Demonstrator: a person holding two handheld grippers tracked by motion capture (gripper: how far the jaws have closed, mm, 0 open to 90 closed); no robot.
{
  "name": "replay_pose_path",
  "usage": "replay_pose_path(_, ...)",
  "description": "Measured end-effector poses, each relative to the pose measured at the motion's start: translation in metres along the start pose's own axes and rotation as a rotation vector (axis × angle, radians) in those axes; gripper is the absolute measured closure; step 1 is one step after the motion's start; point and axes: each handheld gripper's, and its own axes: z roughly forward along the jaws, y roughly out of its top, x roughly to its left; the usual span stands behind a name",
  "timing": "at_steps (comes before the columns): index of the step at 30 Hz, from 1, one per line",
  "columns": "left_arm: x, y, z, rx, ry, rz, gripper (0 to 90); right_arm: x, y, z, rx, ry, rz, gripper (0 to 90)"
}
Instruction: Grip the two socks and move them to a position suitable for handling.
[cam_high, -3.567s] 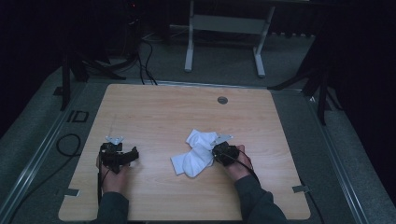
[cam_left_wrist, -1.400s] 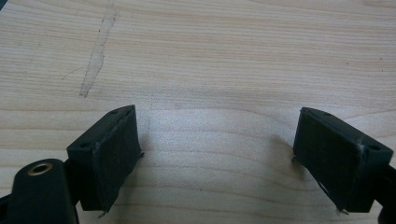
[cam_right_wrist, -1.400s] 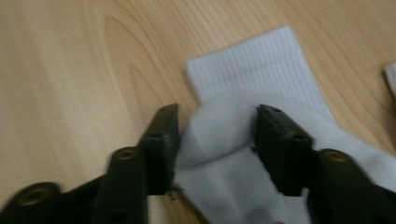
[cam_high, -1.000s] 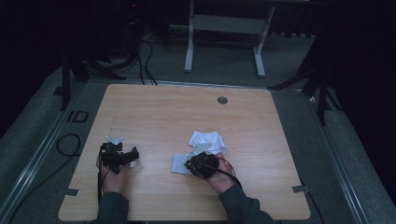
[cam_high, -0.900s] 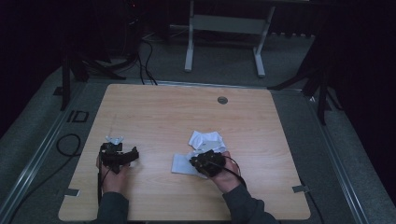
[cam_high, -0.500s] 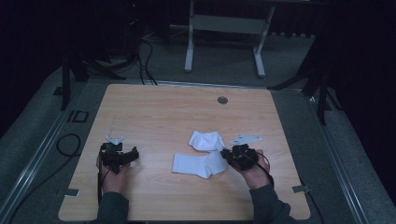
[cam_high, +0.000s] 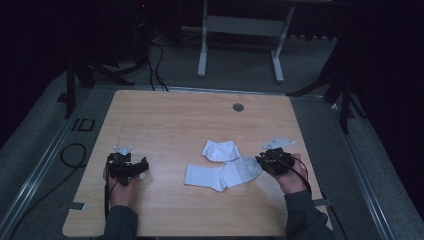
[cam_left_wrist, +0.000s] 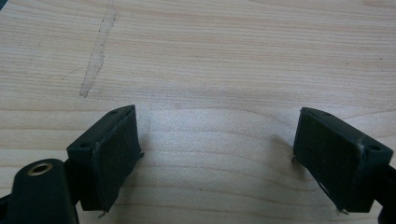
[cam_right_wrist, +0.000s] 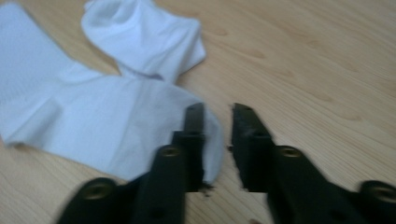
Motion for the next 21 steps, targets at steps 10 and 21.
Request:
replay_pose_path(10,0.0,0.0,0.0,0.0,0.0,0.0,14.4,0.019,-0.021,0.051,0.148,0.051,-0.079,86.6)
replay_pose_path(21,0.0,0.0,0.0,0.0,0.0,0.0,14.4,0.043,-0.03,0.035,0.17,0.138,-0.113,86.4)
